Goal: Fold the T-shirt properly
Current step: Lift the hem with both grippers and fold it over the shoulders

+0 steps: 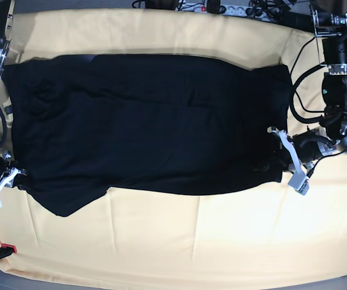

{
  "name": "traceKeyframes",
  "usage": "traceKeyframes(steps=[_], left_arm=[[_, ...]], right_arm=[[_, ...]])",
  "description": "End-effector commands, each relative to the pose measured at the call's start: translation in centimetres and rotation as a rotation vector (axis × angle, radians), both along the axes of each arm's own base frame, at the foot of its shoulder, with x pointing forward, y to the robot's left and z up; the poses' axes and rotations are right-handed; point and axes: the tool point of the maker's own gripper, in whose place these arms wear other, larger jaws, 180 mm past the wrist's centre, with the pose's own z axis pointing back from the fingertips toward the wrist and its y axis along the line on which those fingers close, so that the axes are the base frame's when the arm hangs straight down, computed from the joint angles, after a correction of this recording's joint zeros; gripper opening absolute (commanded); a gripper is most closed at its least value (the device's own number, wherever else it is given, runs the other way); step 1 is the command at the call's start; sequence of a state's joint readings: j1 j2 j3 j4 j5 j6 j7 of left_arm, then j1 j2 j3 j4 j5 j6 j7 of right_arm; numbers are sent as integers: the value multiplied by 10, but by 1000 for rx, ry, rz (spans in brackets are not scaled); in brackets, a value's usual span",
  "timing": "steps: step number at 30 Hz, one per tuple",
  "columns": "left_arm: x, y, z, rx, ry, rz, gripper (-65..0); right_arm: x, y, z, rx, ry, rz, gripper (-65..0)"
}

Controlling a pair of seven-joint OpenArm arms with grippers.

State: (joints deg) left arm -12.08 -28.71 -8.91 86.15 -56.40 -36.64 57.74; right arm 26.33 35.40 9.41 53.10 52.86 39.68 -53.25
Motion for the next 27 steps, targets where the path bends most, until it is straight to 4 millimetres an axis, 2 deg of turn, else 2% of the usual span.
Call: traceKeyframes(steps=[1,4,11,15,19,23,27], left_arm=[[0,1,17,-16,-37,-29,-650],[-18,0,16,-21,12,-112,-650],[-42,9,26,-50,97,-206,-650],[-59,17,19,-11,153,-238,-650],[-72,25,13,30,187,-244,-650],[-81,27,15,58,226,-233,-650],[-99,21,17,108,228,-282,-650]], right_arm=[[5,-10,25,-7,-58,0,-650],[-7,-12,27,-30,-49,24,-650],[-48,-13,23,-186,-11,126,-650],[-66,-28,17,-284,41,144,-650],[-75,-44,16,-336,75,138,-650],[-77,-48,13,-356,93,138,-650],[-81,-47,9,-358,116,143,-650]])
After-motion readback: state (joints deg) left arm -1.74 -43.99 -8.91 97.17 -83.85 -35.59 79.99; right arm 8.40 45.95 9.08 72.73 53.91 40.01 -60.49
